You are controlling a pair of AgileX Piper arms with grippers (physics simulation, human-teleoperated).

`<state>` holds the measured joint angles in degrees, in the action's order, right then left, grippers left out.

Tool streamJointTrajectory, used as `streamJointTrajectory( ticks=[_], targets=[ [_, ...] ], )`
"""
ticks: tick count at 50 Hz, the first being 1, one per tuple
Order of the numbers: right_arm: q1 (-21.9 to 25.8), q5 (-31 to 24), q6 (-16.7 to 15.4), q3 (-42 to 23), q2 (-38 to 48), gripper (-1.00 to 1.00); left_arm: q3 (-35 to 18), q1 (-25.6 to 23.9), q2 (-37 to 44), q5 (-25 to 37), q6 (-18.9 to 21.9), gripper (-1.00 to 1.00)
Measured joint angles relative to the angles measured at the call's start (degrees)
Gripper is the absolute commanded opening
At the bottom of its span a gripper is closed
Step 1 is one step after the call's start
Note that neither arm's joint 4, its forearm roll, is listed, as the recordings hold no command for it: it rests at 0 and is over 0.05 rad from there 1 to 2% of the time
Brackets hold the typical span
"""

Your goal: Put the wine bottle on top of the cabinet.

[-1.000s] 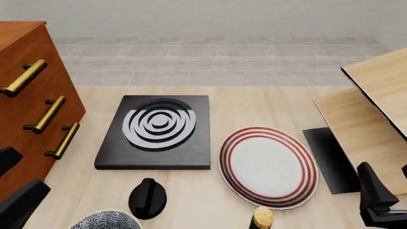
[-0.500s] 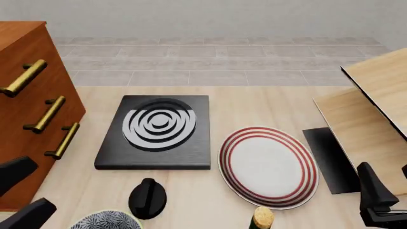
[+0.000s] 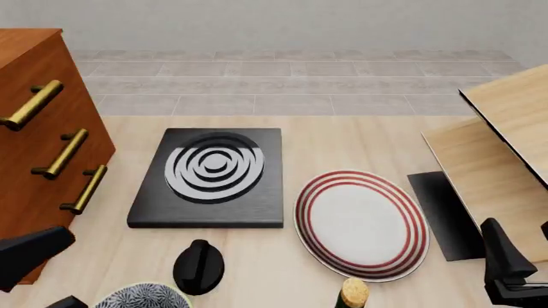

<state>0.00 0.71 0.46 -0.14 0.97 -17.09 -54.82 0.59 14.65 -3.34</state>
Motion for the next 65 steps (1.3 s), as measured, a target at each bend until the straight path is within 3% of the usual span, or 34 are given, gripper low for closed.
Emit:
streamJointTrajectory(
  ticks=[25, 65],
  targets=[
    [0.0, 0.0, 0.0, 0.0, 0.0, 1.0, 4.2, -7.5, 11.7, -16.0, -0.6, 1.0],
    [0.0, 0.0, 0.0, 0.0, 0.0, 1.0, 7.6, -17.4, 43.7, -49.1, 2.1, 1.0]
  ],
)
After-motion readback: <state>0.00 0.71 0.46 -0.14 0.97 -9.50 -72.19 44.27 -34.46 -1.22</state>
